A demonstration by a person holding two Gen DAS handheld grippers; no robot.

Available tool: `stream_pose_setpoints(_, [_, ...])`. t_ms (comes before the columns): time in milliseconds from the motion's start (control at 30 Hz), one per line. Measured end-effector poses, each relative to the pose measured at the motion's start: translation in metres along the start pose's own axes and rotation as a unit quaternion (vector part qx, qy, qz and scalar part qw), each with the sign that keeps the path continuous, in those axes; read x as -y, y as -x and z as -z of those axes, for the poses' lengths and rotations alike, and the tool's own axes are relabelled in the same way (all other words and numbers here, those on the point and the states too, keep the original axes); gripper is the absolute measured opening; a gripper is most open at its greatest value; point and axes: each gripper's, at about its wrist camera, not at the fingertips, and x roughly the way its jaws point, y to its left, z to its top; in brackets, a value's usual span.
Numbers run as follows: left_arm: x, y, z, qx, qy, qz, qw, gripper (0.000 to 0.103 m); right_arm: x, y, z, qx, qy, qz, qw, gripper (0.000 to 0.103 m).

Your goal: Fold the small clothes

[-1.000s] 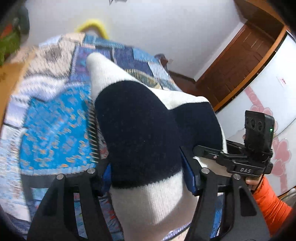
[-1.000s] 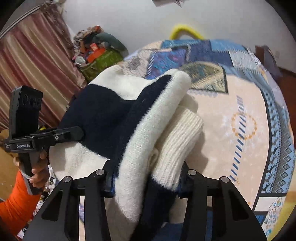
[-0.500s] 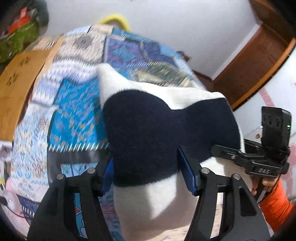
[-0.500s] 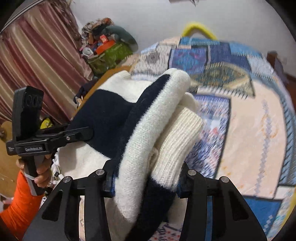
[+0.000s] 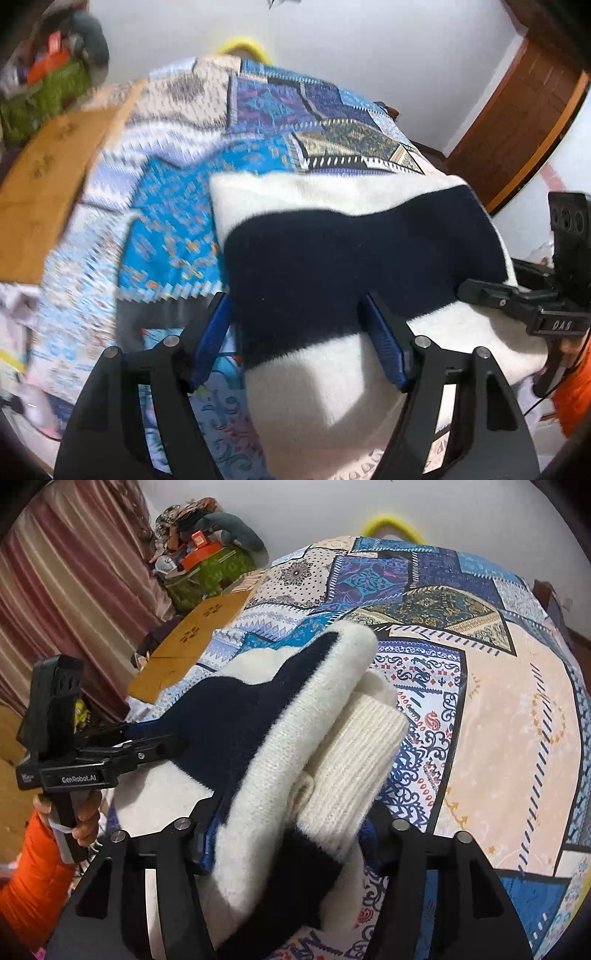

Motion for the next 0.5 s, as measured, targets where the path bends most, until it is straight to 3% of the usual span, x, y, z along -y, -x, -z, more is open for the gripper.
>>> stream_pose_setpoints(133, [0.017,0.042,-0.002,0.040,-0.031,-0.029,0.9983,0.073,-0.004,0.020,0.001,0.016,-0.002,0.011,1.000,0.058])
stream_pose_setpoints(300, [0.041,0.112,-0.005,0.113,-0.039,-0.032,0.9923,0.073,-0.018,0.074,0.004,0.083,0.014,0.021,0.996,0.058])
stream_pose_setpoints(500, [0.079,0.197,0.006,0.217,-0.061,-0.047,0.9731,0.073,-0.055,0.160,0.010,0.194,0.053,0.025,0.979,0.058])
